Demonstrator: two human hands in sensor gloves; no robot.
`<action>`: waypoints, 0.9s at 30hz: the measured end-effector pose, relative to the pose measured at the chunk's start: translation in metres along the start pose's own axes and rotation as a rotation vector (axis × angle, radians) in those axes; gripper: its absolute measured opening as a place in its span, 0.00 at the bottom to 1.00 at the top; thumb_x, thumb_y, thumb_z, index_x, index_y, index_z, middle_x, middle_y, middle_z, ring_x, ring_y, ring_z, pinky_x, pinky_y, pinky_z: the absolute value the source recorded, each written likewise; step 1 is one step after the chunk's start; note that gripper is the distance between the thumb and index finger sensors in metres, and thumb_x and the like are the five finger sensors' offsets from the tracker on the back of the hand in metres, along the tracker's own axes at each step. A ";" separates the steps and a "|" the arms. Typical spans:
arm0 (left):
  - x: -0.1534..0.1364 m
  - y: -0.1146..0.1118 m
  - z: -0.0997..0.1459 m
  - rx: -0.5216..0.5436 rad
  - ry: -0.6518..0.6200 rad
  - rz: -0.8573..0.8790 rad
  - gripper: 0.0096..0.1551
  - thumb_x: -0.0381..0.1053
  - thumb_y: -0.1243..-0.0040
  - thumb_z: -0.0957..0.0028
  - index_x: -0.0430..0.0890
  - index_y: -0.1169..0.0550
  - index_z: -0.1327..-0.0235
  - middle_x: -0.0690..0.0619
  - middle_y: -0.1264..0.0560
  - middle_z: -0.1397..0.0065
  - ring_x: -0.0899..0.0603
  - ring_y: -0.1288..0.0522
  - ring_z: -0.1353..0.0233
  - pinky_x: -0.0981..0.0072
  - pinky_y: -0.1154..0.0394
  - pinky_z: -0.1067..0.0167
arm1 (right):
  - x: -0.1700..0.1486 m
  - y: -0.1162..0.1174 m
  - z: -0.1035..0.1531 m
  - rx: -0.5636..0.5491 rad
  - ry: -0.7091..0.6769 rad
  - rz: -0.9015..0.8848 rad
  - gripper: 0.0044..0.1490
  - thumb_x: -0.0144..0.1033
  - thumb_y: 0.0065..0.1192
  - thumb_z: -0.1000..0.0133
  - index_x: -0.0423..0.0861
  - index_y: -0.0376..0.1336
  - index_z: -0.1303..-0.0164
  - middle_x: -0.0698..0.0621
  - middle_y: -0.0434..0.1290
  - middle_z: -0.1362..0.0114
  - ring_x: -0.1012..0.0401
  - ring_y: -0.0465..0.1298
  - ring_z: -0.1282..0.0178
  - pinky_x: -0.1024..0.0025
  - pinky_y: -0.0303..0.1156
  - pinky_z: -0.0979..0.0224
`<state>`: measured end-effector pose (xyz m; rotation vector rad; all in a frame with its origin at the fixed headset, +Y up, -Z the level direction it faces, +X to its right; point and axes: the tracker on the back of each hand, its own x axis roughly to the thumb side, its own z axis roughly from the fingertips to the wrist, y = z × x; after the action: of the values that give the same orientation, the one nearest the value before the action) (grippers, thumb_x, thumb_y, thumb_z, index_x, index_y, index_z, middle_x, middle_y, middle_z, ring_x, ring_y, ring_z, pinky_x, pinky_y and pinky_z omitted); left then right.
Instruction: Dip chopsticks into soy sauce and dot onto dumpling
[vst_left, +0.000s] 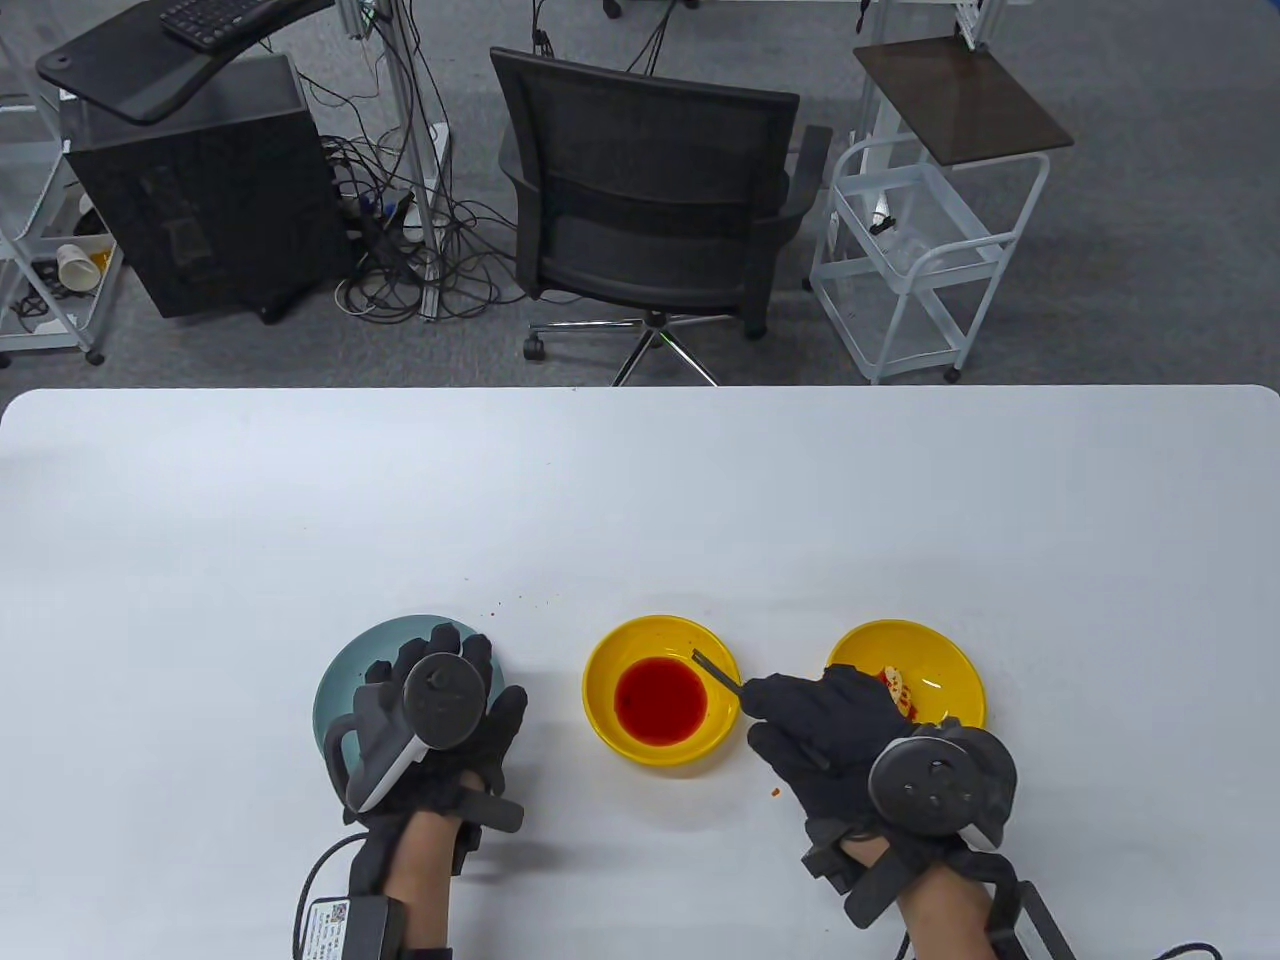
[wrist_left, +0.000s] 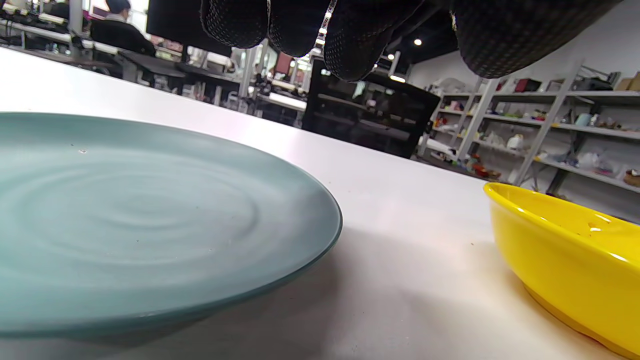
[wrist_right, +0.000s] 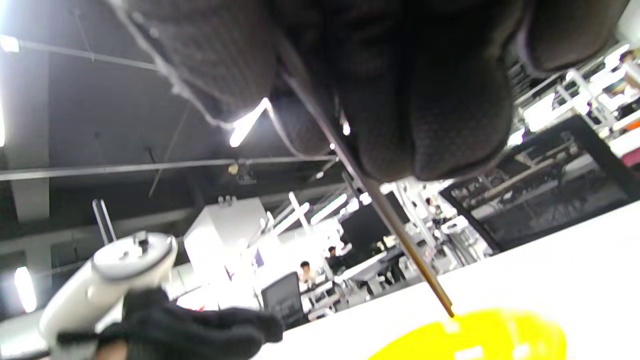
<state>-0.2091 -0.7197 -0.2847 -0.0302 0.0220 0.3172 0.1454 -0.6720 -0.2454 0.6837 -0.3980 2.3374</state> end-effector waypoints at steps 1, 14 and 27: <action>0.000 0.000 0.000 -0.001 0.001 0.003 0.45 0.70 0.43 0.49 0.48 0.31 0.23 0.46 0.42 0.15 0.30 0.40 0.18 0.25 0.49 0.28 | 0.000 0.006 -0.001 0.026 0.003 0.021 0.30 0.50 0.68 0.53 0.48 0.74 0.45 0.42 0.84 0.42 0.47 0.86 0.53 0.30 0.68 0.32; 0.001 -0.002 0.000 -0.013 -0.001 0.005 0.45 0.70 0.43 0.49 0.48 0.31 0.22 0.47 0.42 0.15 0.30 0.40 0.18 0.25 0.49 0.28 | -0.011 0.035 -0.001 0.193 0.071 0.018 0.31 0.50 0.65 0.51 0.48 0.73 0.42 0.40 0.80 0.36 0.44 0.83 0.48 0.29 0.65 0.30; 0.000 -0.002 0.000 -0.031 0.008 0.016 0.45 0.70 0.43 0.49 0.48 0.31 0.22 0.46 0.42 0.15 0.29 0.40 0.18 0.25 0.49 0.28 | -0.012 0.036 -0.001 0.211 0.076 0.001 0.34 0.51 0.62 0.50 0.43 0.71 0.40 0.39 0.79 0.36 0.44 0.82 0.48 0.28 0.64 0.30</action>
<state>-0.2084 -0.7219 -0.2849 -0.0615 0.0250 0.3337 0.1280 -0.7042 -0.2564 0.6898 -0.1190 2.4197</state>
